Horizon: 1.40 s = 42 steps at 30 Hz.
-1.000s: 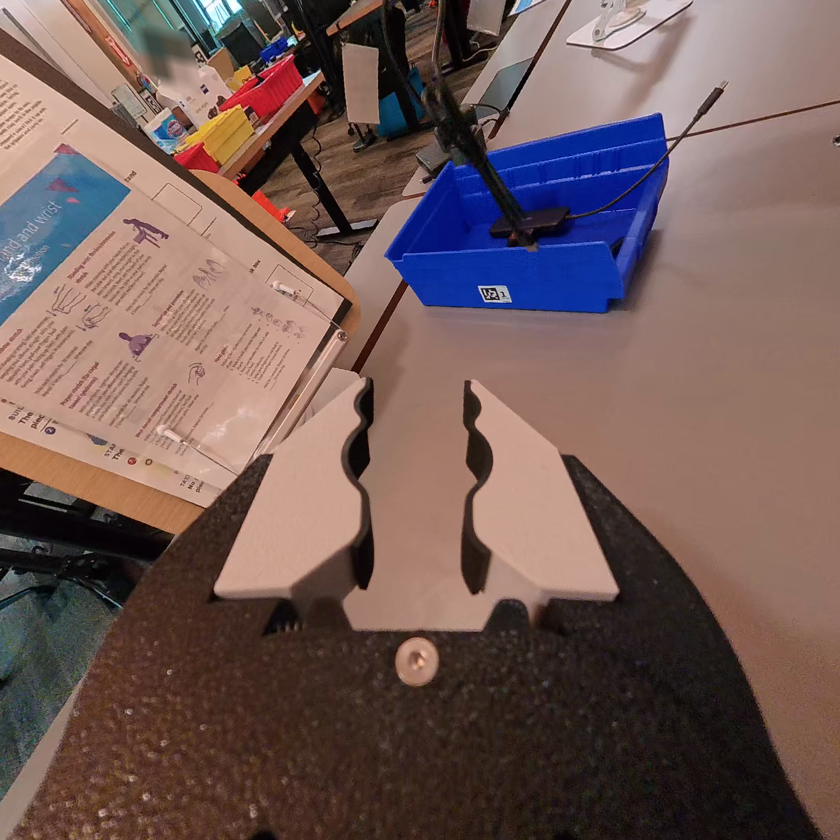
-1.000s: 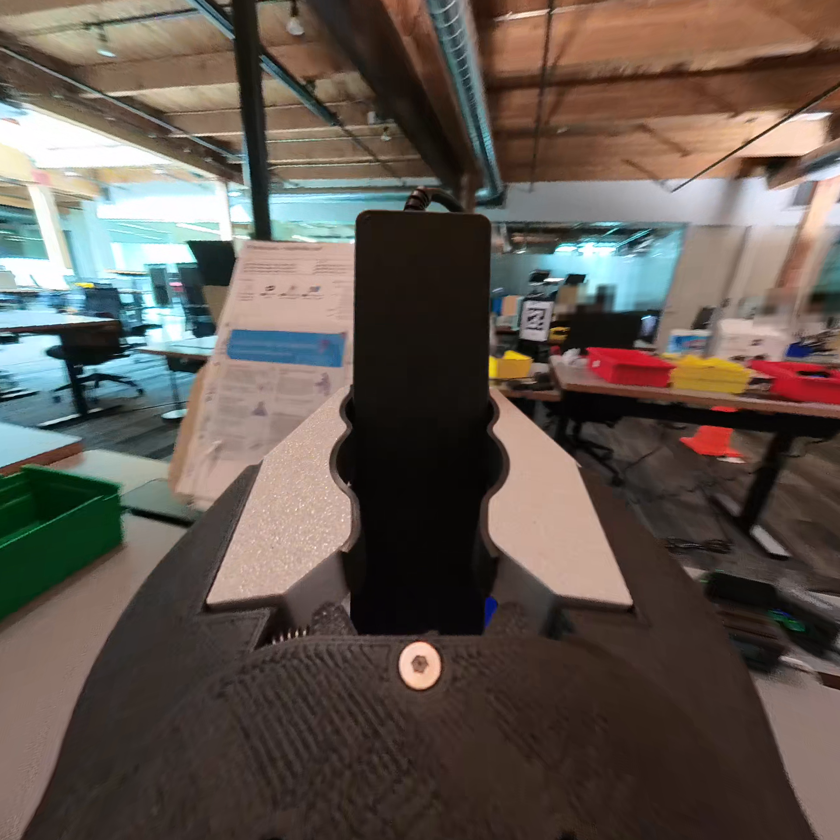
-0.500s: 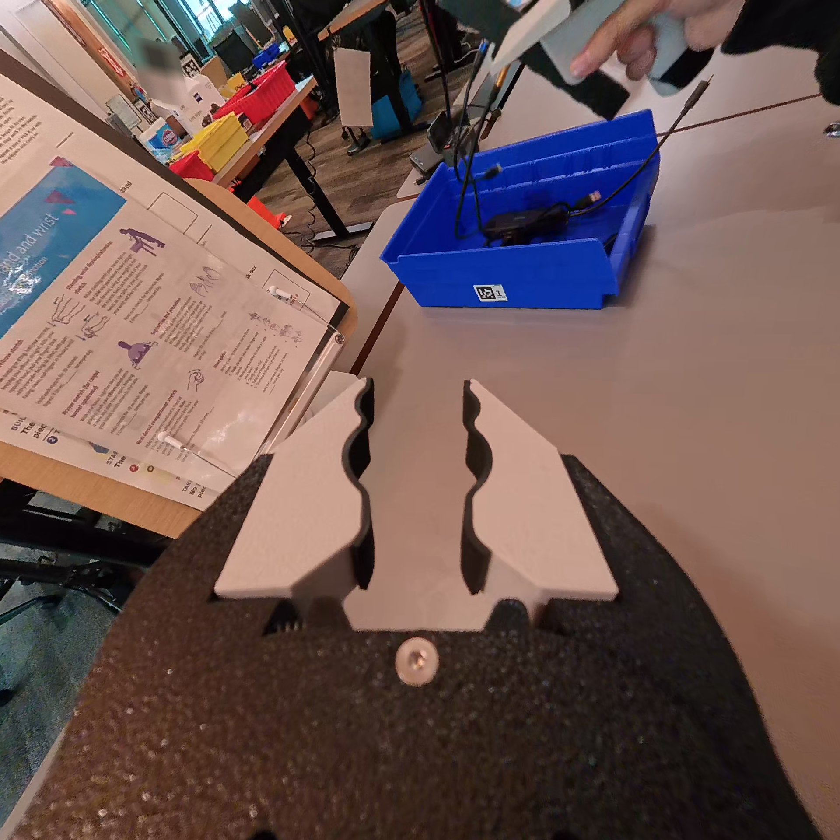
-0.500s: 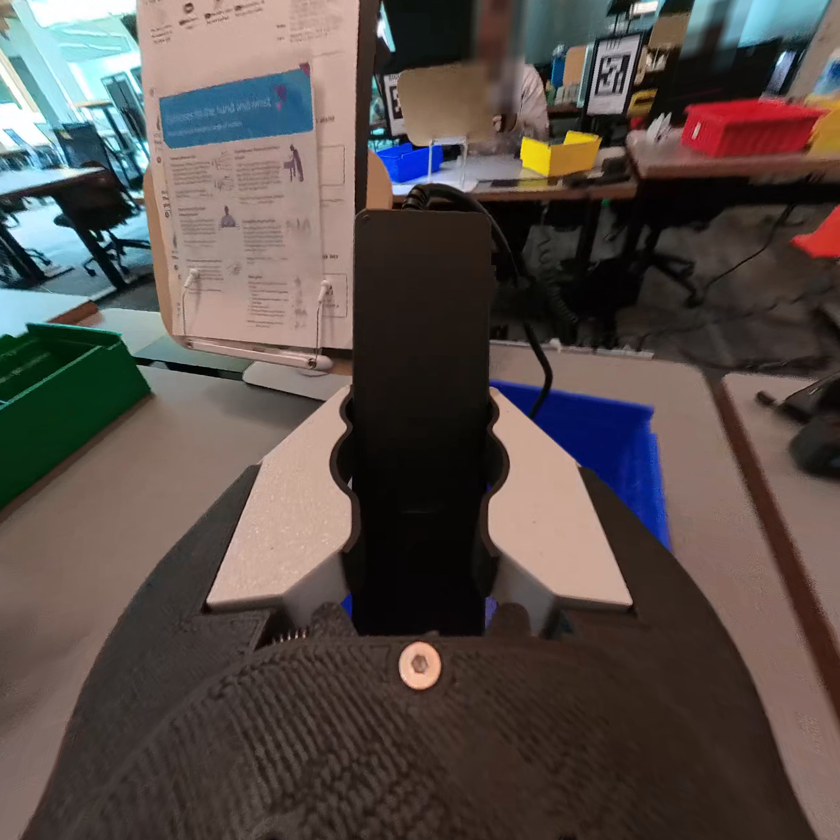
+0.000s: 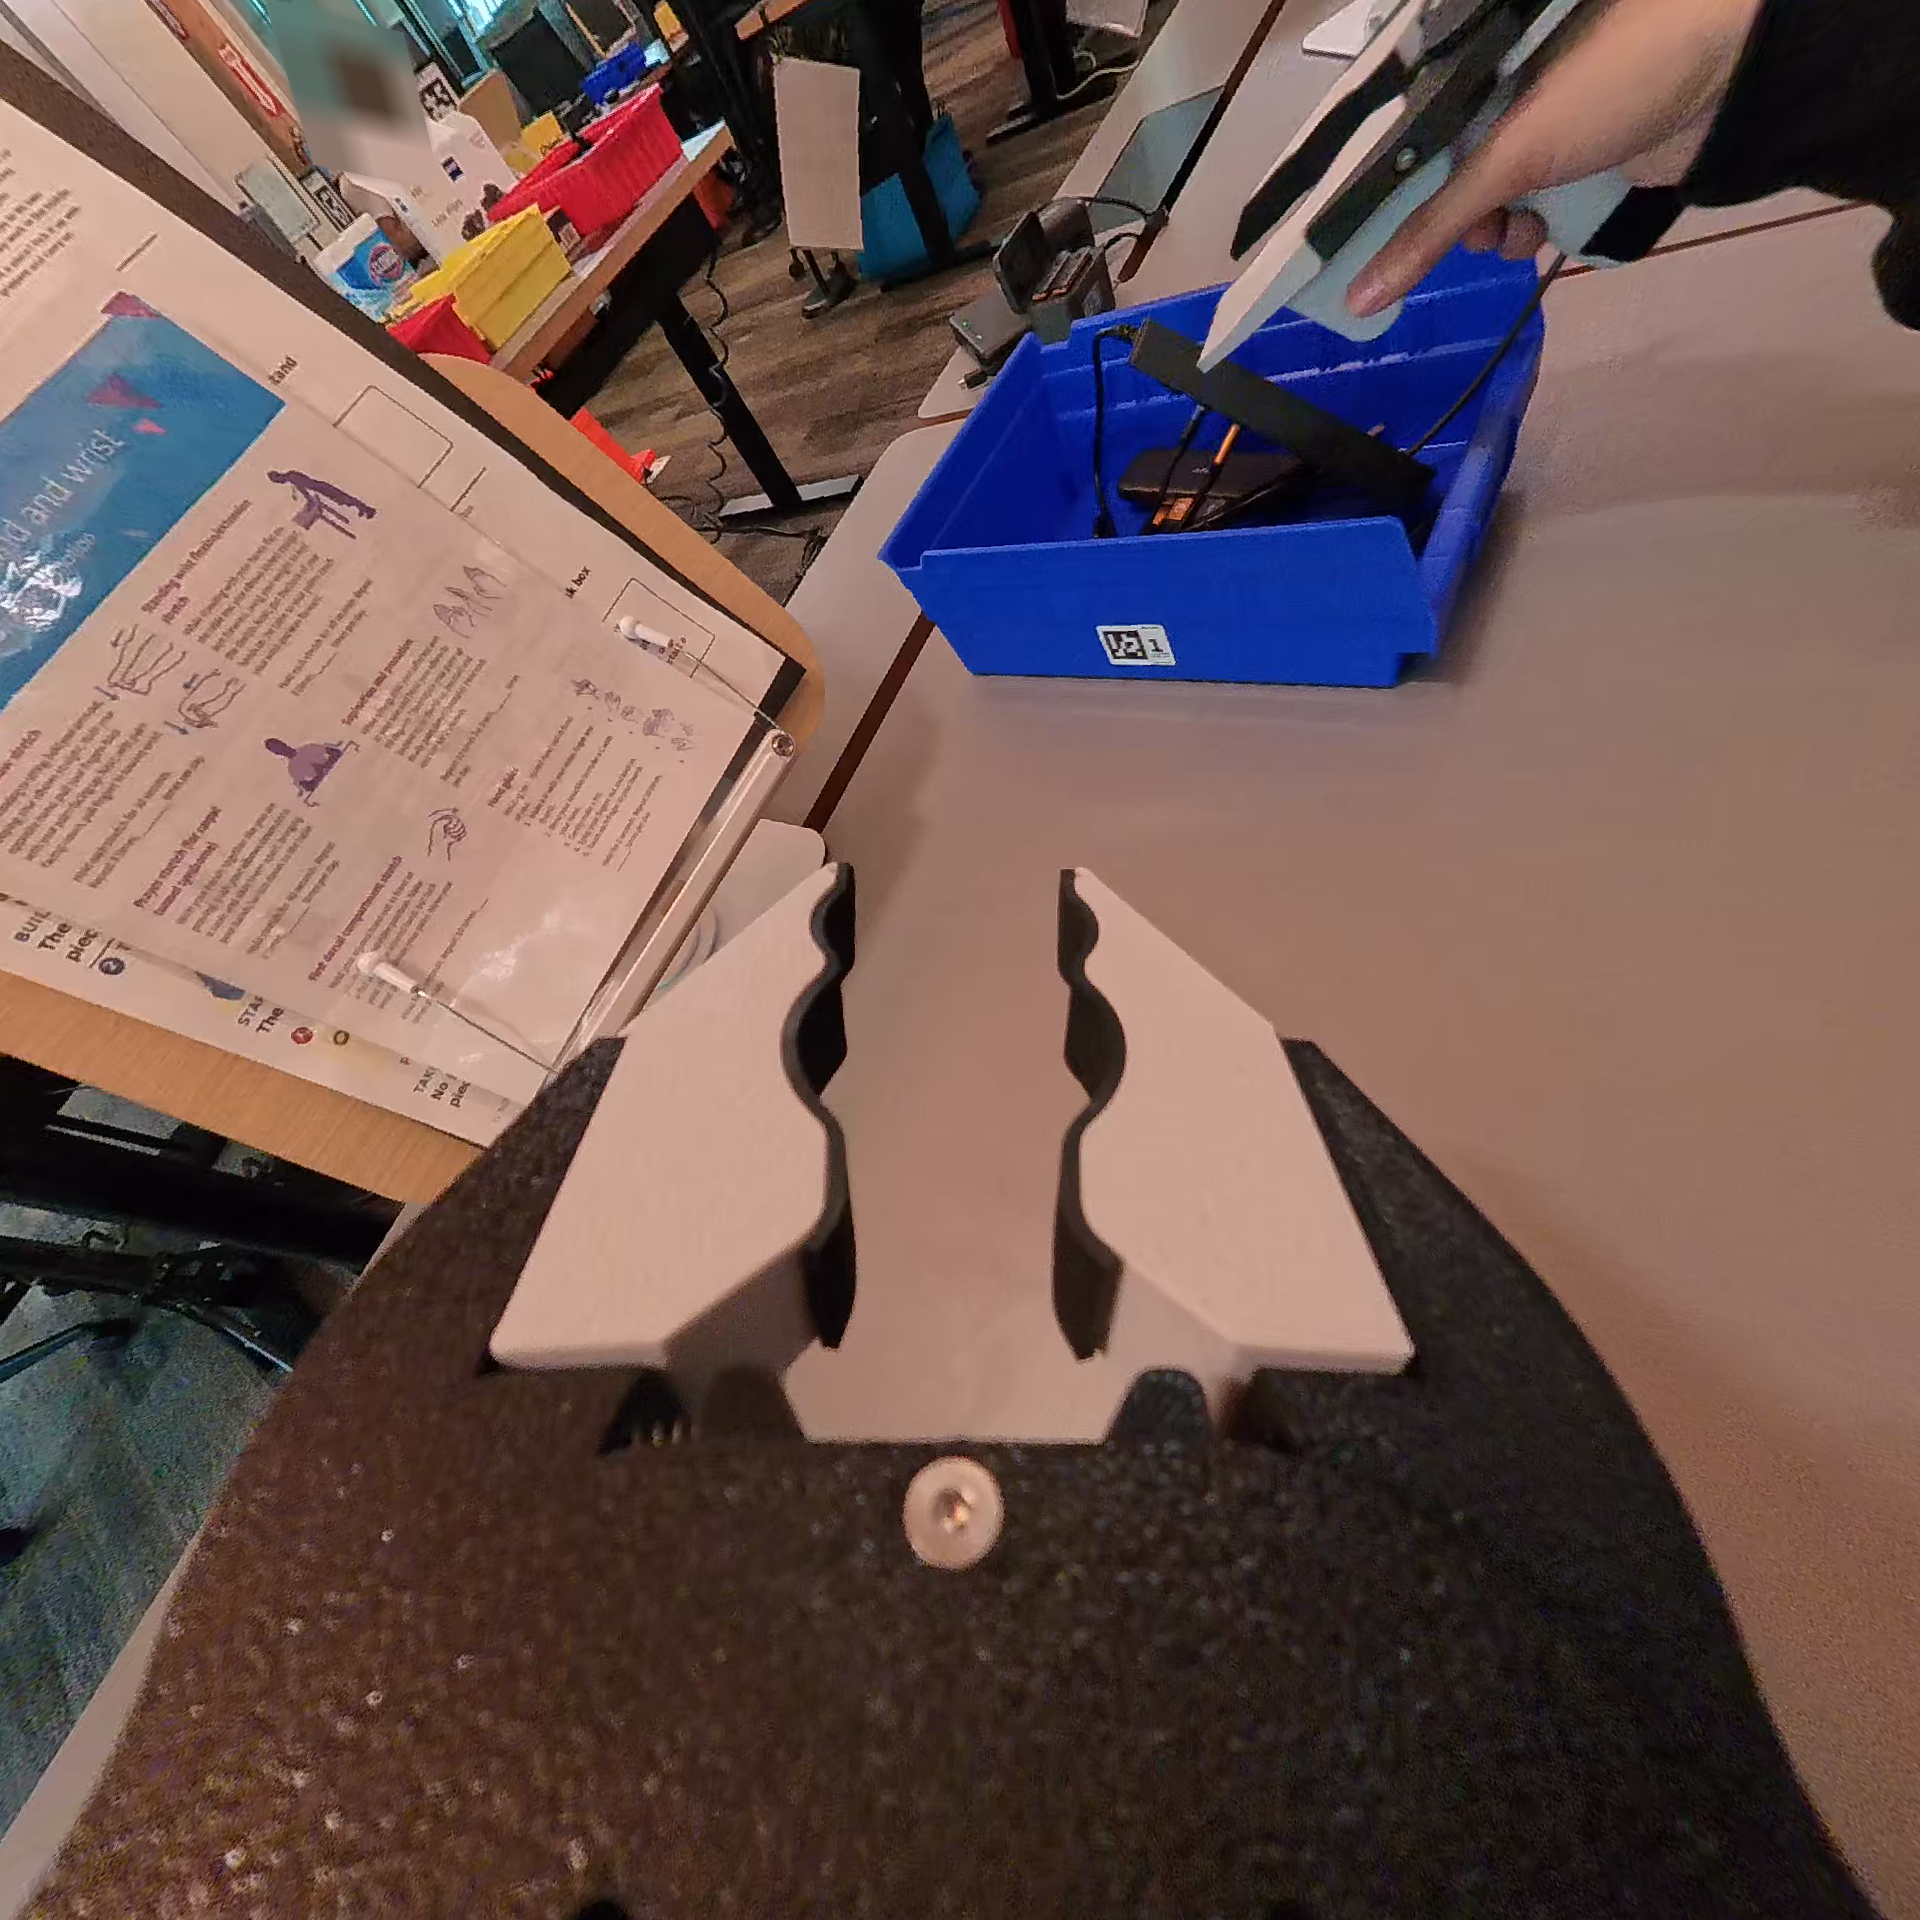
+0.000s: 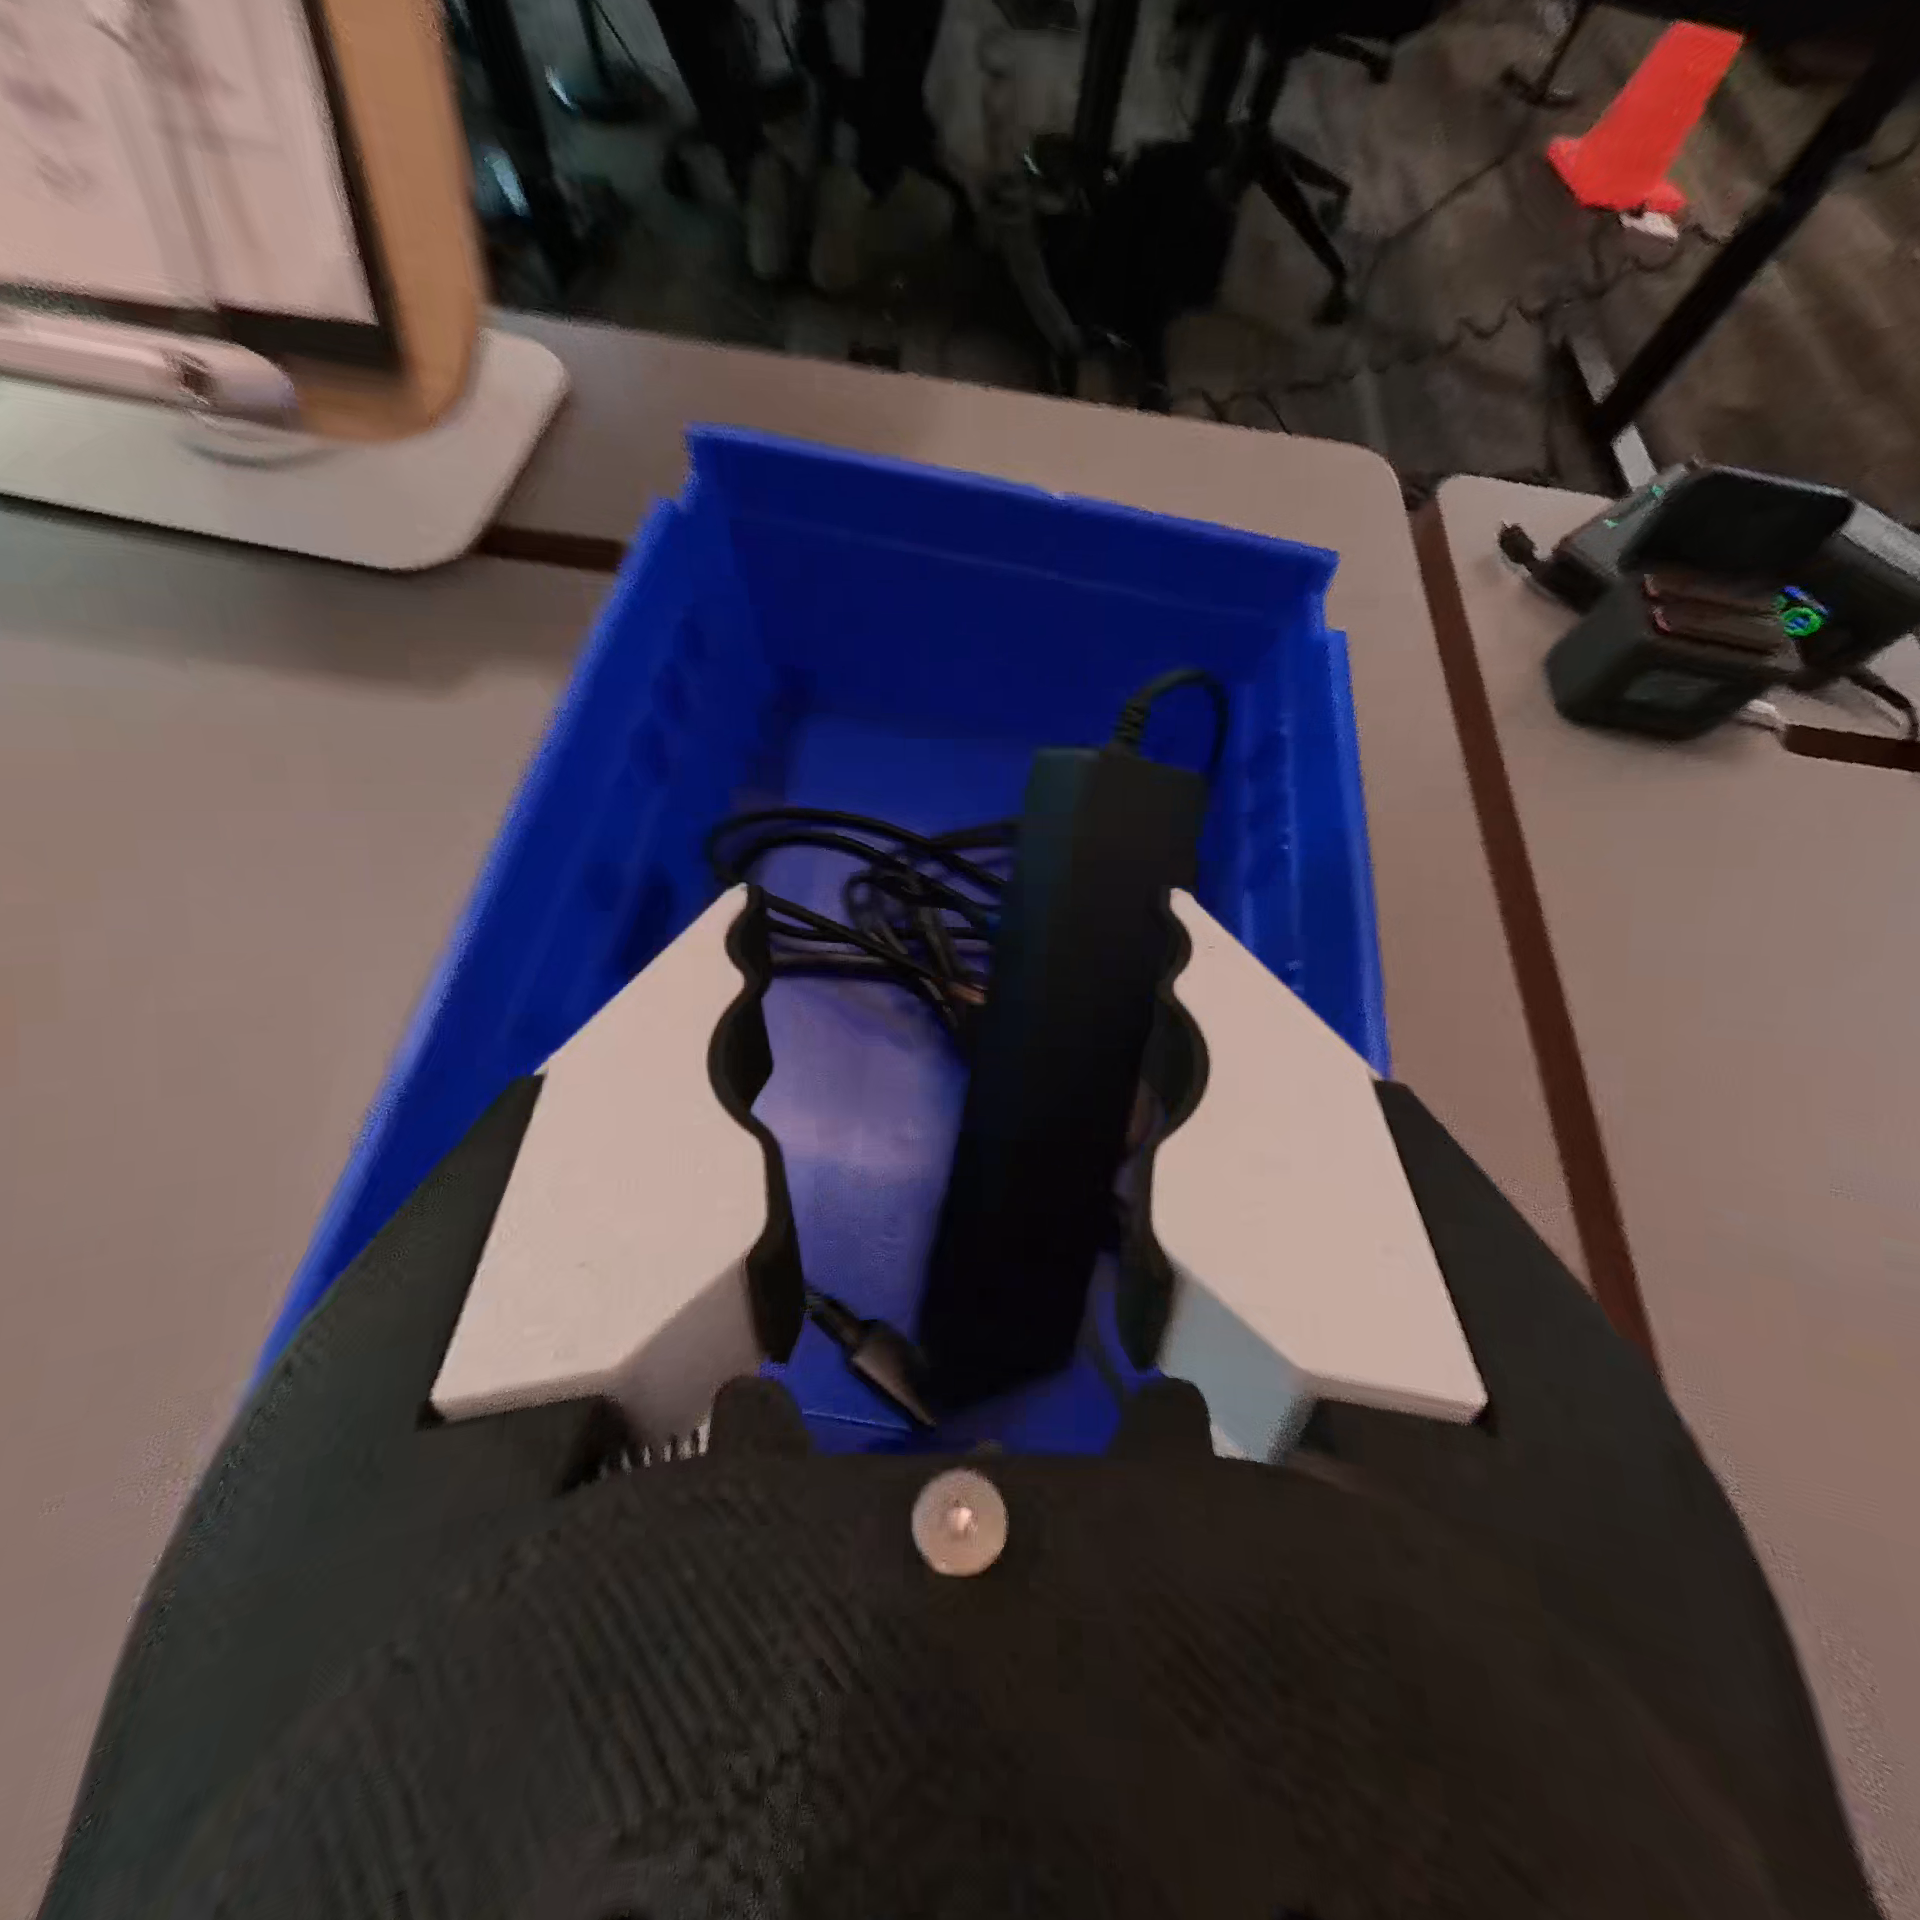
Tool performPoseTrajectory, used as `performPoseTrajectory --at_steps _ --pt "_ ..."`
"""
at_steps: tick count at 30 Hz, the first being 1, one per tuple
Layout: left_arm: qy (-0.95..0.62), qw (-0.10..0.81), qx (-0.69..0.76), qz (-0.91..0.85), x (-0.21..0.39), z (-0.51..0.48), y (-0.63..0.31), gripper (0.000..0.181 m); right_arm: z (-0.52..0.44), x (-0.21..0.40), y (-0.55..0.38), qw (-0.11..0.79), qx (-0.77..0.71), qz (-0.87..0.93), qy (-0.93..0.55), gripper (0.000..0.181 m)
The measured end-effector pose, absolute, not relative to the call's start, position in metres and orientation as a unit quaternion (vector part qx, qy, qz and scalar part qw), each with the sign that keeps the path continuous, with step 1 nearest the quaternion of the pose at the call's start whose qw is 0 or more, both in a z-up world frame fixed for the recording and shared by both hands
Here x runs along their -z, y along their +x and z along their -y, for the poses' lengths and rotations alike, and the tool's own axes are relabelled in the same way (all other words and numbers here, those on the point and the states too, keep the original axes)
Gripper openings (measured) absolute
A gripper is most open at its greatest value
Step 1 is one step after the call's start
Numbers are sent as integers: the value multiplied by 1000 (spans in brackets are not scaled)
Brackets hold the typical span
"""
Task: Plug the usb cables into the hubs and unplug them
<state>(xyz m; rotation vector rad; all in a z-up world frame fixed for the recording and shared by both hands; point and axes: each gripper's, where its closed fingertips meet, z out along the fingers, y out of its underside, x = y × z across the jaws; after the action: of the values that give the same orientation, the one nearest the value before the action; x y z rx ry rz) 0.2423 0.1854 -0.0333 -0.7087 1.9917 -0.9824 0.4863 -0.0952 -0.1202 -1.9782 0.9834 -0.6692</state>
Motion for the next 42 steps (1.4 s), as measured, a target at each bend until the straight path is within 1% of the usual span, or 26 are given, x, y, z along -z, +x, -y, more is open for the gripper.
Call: performPoseTrajectory --at_steps 3,5,6,8,10,11,13,15,16,18,20,22,24,26,28,30,34,37,38,39,40,42 --pt "-281 387 400 -782 33 -177 244 38 72 112 447 464 213 -351 -785 75" --pt "-289 379 422 -771 33 -166 251 40 65 118 417 475 196 -332 -791 75" --pt "-294 376 441 -760 33 -158 257 40 70 122 408 469 214 -331 -791 75" --pt "-311 370 480 -732 39 -138 275 51 89 124 397 467 269 -344 -769 76" --pt "-337 372 513 -696 51 -115 297 64 109 124 388 490 308 -371 -726 71" --pt "-342 371 525 -685 63 -102 306 67 118 127 384 501 320 -382 -708 70" --pt "-357 362 526 -682 94 -76 320 72 134 140 377 501 337 -399 -691 73" --pt "-377 346 523 -682 124 -49 329 80 149 149 378 503 353 -414 -671 73" --pt "-385 341 523 -680 135 -36 333 85 150 150 380 505 350 -409 -675 75" --pt "-406 336 522 -670 149 -12 344 91 165 152 388 481 354 -419 -684 87" --pt "-425 335 518 -662 159 10 356 93 189 148 401 465 379 -446 -664 91" --pt "-444 333 508 -659 169 29 367 93 207 146 410 469 388 -468 -641 94" --pt "-453 337 502 -655 174 43 377 91 223 147 418 478 400 -474 -622 93" --pt "-464 337 491 -656 181 50 384 84 232 151 423 481 401 -477 -616 88" --pt "-473 348 478 -653 186 50 389 70 238 148 429 503 411 -473 -596 76" --pt "-476 360 476 -646 185 49 394 57 245 145 438 506 425 -476 -580 74" --pt "-475 352 486 -643 184 51 400 56 242 156 458 496 417 -465 -603 72" --pt "-492 347 488 -632 186 42 401 42 227 183 467 472 385 -447 -655 47" --pt "-494 350 488 -629 186 39 401 39 225 184 467 473 383 -443 -657 35" --pt "-499 348 488 -626 186 36 400 37 213 184 462 498 357 -422 -668 13" --pt "-503 353 484 -623 186 31 399 34 204 184 457 513 329 -424 -670 2" --pt "-513 359 474 -619 186 20 394 28 196 183 449 515 324 -438 -662 2"
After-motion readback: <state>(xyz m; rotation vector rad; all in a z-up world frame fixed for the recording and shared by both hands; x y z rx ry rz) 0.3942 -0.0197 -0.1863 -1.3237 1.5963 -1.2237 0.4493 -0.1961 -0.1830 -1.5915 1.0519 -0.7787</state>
